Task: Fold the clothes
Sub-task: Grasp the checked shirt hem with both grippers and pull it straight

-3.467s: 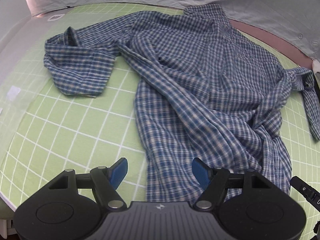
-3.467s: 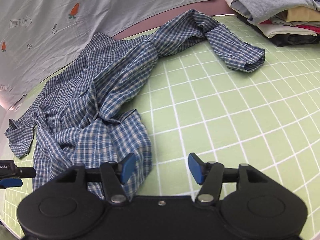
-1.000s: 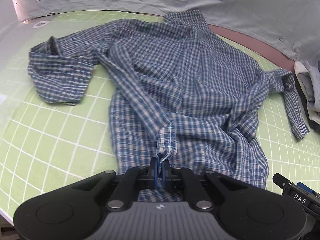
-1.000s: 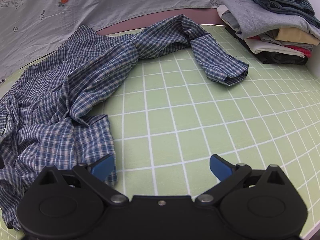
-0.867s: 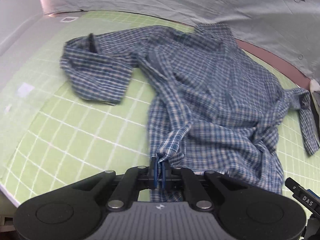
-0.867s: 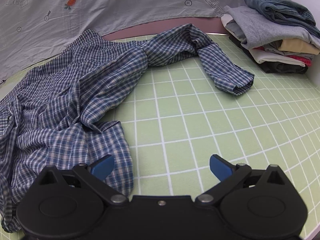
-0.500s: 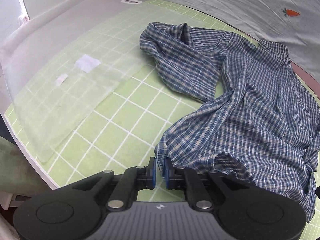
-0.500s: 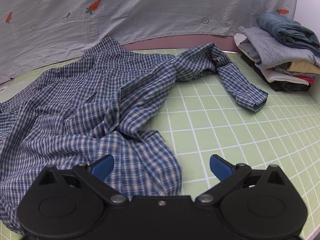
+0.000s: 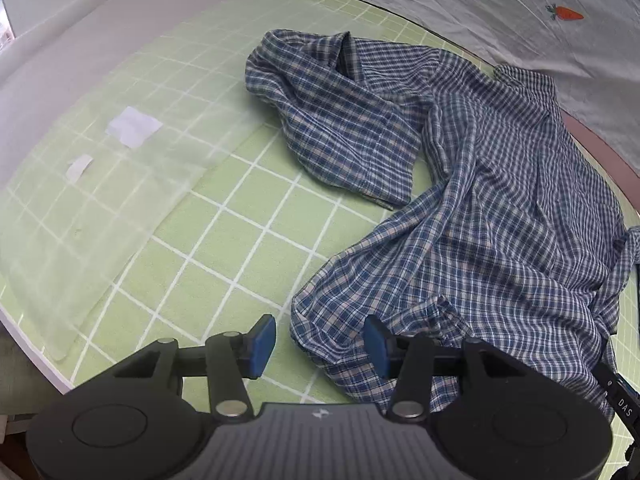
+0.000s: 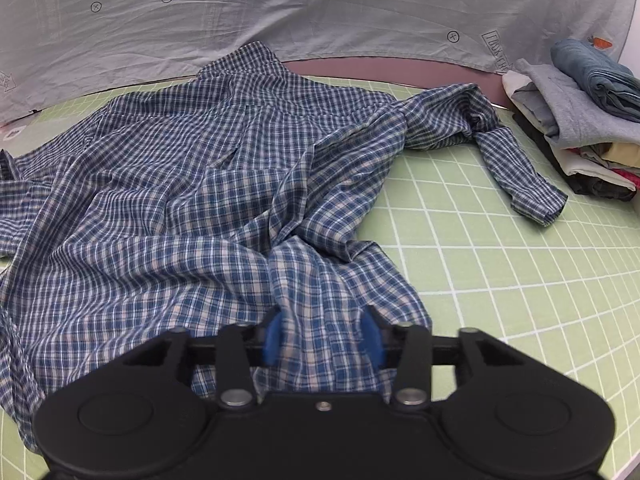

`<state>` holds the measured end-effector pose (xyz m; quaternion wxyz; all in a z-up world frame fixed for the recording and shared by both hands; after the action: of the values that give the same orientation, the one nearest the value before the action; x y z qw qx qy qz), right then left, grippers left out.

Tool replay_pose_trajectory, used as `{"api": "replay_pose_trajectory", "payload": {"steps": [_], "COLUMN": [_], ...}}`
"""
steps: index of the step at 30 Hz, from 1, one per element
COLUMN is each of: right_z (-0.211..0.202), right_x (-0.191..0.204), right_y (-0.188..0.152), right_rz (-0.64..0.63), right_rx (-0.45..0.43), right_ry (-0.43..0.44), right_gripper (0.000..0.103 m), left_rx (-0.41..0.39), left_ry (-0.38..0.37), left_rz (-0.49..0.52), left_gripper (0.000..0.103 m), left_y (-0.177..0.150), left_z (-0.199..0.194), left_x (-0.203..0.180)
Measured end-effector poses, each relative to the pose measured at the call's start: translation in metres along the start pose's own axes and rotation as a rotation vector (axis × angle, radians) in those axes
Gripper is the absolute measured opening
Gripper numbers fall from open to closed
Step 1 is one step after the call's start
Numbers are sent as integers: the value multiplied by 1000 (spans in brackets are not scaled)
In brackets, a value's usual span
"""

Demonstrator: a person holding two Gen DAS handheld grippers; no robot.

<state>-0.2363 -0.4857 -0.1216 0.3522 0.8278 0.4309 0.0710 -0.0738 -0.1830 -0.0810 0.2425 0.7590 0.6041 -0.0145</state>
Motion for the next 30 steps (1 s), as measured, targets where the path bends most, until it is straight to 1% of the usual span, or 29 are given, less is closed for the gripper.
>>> {"api": "replay_pose_trajectory", "payload": {"steps": [1, 2, 3, 5, 7, 9, 11, 13, 14, 15, 17, 18, 19, 20, 21, 22, 23, 24, 26, 30], "right_z": [-3, -6, -11, -22, -31, -33, -25, -9, -1, 7, 17, 18, 20, 21, 23, 25, 26, 28, 31, 37], "right_x": [-5, -11, -18, -35, -58, -84, -102, -113, -117, -122, -130, -134, -136, -137, -139, -140, -141, -140, -139, -134], "right_y": [3, 6, 10, 22, 35, 44, 45, 40, 36, 32, 23, 19, 16, 13, 11, 9, 7, 5, 1, -5], "right_rz": [17, 37, 63, 136, 240, 341, 351, 233, 192, 165, 174, 188, 198, 210, 236, 266, 296, 326, 375, 384], "right_rx": [-11, -24, -42, -82, -119, -134, -138, -121, -98, -69, -13, 3, 14, 25, 40, 56, 71, 85, 110, 149], "right_ry": [6, 10, 12, 12, 16, 12, -55, -200, -237, -255, -240, -227, -217, -207, -186, -161, -137, -114, -76, -47], "right_gripper": [14, 5, 2, 1, 1, 1, 1, 1, 2, 5, 9, 21, 27, 39, 43, 43, 47, 54, 59, 61], "left_rx": [7, 12, 17, 27, 36, 45, 51, 53, 53, 50, 41, 34, 27, 19, 12, 10, 8, 6, 2, 13], "left_ry": [-1, -2, -2, -2, 7, 18, 28, 37, 41, 46, 53, 56, 59, 58, 57, 49, 42, 34, 18, -43], "left_rz": [7, 11, 15, 21, 26, 25, 19, 6, -2, -11, -29, -40, -52, -64, -77, -95, -113, -132, -169, -282], "left_gripper": [50, 50, 50, 50, 50, 50, 50, 50, 50, 50, 51, 52, 53, 54, 56, 57, 58, 59, 61, 63], "left_y": [1, 2, 3, 4, 3, 1, 0, -2, -3, -3, -3, -3, -3, -3, -3, -3, -3, -3, -4, -6], "left_z": [2, 4, 7, 11, 15, 17, 19, 20, 20, 20, 17, 16, 14, 13, 11, 11, 11, 10, 10, 15], "left_x": [-1, -2, -3, -6, -7, -8, -8, -8, -7, -6, -5, -4, -3, -2, -2, -1, -1, -1, 0, 1]}}
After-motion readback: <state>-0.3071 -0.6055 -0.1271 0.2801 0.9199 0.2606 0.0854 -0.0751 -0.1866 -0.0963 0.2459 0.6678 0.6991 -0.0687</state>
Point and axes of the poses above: each gripper's, at about its wrist camera, not at the fingertips, and z roughly the way its jaws point, x to its left, y to its top, the point moved 5 cm from there along z, roughly the way its jaws point, and after that the axes turned 9 degrees about -y, right-handed, at the moved point
